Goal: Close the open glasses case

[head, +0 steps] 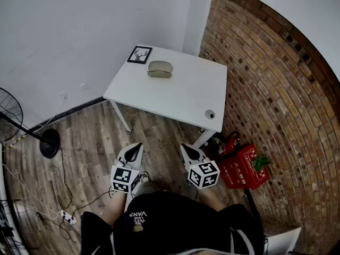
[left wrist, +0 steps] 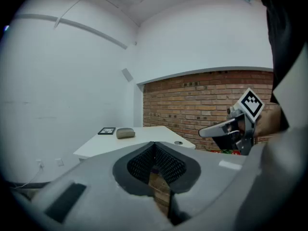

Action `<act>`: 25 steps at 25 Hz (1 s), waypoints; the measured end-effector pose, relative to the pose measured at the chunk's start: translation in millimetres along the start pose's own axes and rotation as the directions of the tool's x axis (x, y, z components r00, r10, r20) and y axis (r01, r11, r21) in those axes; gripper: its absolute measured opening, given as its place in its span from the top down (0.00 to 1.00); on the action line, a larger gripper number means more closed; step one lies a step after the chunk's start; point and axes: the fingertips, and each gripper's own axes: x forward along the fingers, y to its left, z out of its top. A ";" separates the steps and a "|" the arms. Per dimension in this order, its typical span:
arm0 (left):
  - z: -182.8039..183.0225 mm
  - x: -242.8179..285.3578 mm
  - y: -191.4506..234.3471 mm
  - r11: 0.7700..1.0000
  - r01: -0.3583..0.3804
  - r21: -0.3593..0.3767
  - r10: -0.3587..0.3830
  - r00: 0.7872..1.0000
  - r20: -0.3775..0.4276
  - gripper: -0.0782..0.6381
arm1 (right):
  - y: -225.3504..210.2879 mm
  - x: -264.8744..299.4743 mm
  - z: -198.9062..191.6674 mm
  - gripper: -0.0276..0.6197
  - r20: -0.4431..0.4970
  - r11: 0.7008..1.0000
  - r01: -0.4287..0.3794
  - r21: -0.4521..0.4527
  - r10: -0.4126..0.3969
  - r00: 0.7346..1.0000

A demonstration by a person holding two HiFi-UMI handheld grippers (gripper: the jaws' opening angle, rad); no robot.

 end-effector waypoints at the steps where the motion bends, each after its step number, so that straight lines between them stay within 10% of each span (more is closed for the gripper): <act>1: 1.1 0.0 2.7 1.000 -0.002 0.003 0.002 1.000 0.001 0.88 | 0.0 -0.2 -0.4 0.96 0.001 1.000 -0.001 0.004 0.001 1.000; 5: 2.9 1.5 8.8 1.000 -0.002 -0.003 0.002 1.000 0.021 0.86 | 2.4 -0.1 3.8 0.96 0.037 0.999 -0.032 0.041 0.031 0.999; 7: 1.8 5.5 6.9 0.999 0.024 -0.042 -0.023 1.000 0.021 0.63 | 1.7 2.7 6.1 0.93 0.048 0.998 -0.035 0.052 0.033 0.998; 12: -11.1 27.5 10.2 0.993 0.103 -0.054 -0.103 0.995 -0.004 0.52 | -9.2 21.2 8.0 0.73 0.042 0.996 0.005 0.087 -0.008 0.999; 25: 22.1 84.4 117.5 0.968 0.250 -0.018 -0.250 0.968 -0.006 0.48 | -5.1 116.0 45.2 0.71 0.066 0.977 0.123 0.172 -0.135 0.989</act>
